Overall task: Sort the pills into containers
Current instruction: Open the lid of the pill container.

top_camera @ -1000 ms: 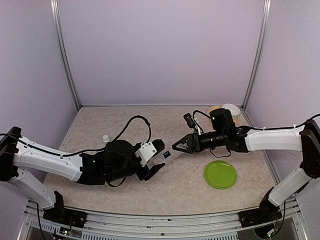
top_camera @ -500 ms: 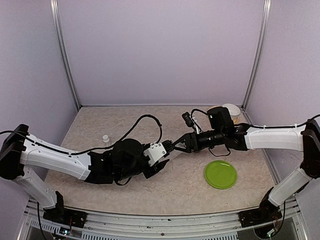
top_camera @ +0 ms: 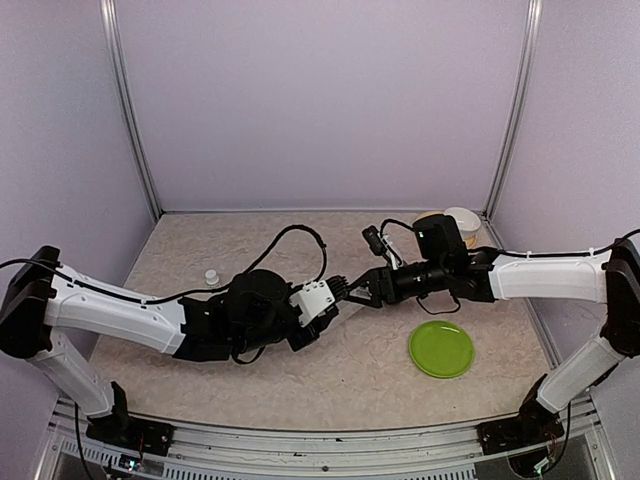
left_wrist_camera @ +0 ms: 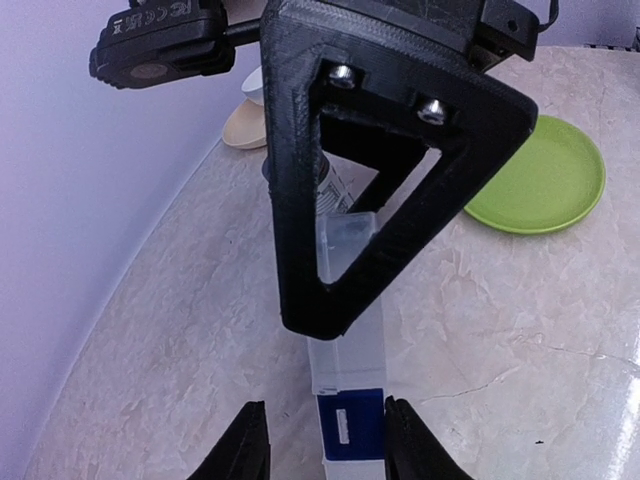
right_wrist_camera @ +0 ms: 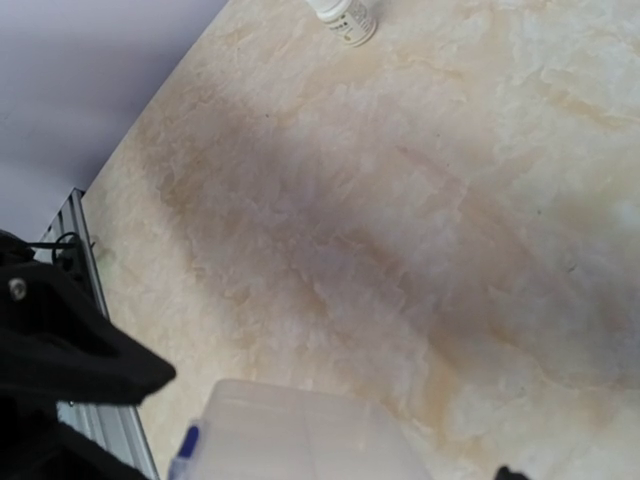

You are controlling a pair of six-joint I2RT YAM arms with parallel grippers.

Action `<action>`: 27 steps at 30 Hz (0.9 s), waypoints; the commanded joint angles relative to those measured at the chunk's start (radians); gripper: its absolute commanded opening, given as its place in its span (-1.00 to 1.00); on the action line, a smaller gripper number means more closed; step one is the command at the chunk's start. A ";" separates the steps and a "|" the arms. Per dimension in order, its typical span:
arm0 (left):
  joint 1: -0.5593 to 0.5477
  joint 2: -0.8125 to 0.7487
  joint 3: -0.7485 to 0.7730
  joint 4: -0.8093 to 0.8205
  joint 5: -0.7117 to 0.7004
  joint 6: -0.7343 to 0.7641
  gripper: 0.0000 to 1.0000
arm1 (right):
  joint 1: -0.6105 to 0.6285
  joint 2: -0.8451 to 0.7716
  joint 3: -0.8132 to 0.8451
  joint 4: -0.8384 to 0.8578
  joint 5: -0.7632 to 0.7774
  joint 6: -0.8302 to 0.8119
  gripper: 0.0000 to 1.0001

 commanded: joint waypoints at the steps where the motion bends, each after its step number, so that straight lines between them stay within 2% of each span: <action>1: 0.008 0.023 0.044 -0.012 0.034 0.001 -0.25 | 0.014 -0.027 0.006 0.009 -0.009 -0.011 0.25; 8: 0.012 0.041 0.064 -0.039 0.049 0.005 -0.34 | 0.014 -0.032 0.003 0.009 -0.012 -0.013 0.23; 13: 0.011 0.056 0.073 -0.062 0.041 0.001 -0.50 | 0.015 -0.038 0.001 0.012 -0.017 -0.011 0.22; 20: 0.014 0.035 0.055 -0.043 0.049 -0.009 -0.82 | 0.015 -0.032 0.001 0.012 -0.018 -0.020 0.19; 27: 0.046 -0.016 0.042 -0.054 0.141 -0.054 -0.84 | 0.014 -0.032 0.000 -0.001 -0.015 -0.077 0.18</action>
